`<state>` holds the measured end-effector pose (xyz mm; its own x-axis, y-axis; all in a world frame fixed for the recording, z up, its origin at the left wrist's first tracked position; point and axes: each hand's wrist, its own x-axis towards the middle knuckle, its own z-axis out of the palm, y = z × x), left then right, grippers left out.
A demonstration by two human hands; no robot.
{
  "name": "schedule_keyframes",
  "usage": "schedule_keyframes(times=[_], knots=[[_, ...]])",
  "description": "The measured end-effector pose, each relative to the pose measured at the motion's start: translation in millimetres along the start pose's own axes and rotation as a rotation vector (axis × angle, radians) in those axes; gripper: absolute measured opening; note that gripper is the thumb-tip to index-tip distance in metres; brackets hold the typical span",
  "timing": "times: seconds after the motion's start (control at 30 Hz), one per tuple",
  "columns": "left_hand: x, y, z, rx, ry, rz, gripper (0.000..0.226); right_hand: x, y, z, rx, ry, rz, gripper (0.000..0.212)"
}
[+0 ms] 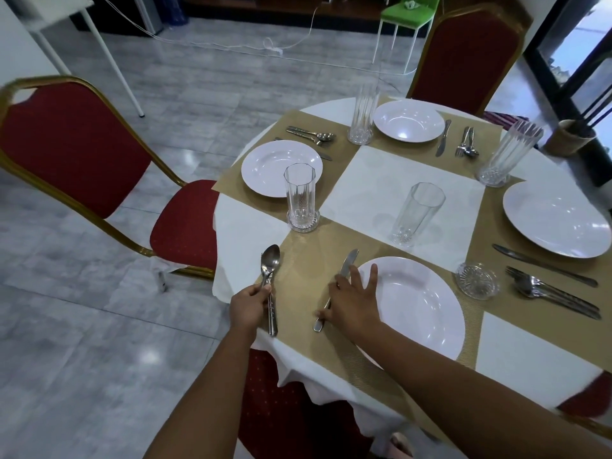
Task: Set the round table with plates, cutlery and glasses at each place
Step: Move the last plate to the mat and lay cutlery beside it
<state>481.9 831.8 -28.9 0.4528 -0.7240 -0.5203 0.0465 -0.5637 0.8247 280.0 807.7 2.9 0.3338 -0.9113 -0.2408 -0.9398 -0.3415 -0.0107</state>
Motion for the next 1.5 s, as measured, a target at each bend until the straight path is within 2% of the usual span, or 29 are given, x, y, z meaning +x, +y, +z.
schedule_keyframes(times=[0.1,0.17,0.23,0.4,0.57,0.7,0.8,0.87,1.0,1.23,1.33,1.4,1.5], knots=[[-3.7,8.1,-0.7,-0.047,-0.043,-0.038,0.014,-4.2,-3.5,-3.1,0.179,0.112,-0.084,0.039],[-7.2,12.0,2.6,-0.05,-0.07,-0.029,0.015,-10.3,-14.3,-6.2,0.404,0.058,-0.059,0.026],[-14.0,17.5,9.7,-0.092,-0.11,-0.034,0.015,-16.5,-30.1,-10.5,0.66,-0.038,0.051,0.019],[-26.4,23.1,28.9,-0.187,-0.178,-0.061,0.005,-19.6,-49.1,-15.2,1.045,-0.154,0.319,0.018],[-29.6,18.9,38.0,-0.185,-0.209,-0.09,0.018,-20.3,-45.8,-11.9,1.273,-0.262,0.421,0.028],[-24.1,16.9,40.2,-0.173,-0.173,-0.09,0.031,-18.5,-44.1,-9.1,1.33,-0.284,0.474,0.03],[-21.0,27.0,41.5,-0.07,-0.131,-0.069,0.028,-12.2,-42.1,-7.2,1.317,-0.239,0.536,0.033],[-17.1,33.1,42.0,-0.006,-0.177,-0.061,0.021,-4.9,-41.4,-6.1,1.27,-0.202,0.56,0.034],[-10.6,43.1,47.0,0.165,-0.306,0.014,0.038,12.0,-39.5,-7.1,1.154,-0.216,0.584,0.021],[10.7,44.8,57.0,0.419,-0.121,0.119,0.013,37.4,-39.3,-0.6,0.991,-0.238,0.596,0.011],[15.7,44.6,59.3,0.57,-0.079,0.227,0.015,46.8,-37.8,4.5,0.952,-0.243,0.611,0.026],[18.0,44.0,60.2,0.645,-0.081,0.275,0.014,53.4,-38.8,7.6,1.009,-0.247,0.628,0.028],[22.1,41.1,58.3,0.667,-0.104,0.283,0.013,62.1,-39.4,14.0,1.145,-0.264,0.672,0.02]])
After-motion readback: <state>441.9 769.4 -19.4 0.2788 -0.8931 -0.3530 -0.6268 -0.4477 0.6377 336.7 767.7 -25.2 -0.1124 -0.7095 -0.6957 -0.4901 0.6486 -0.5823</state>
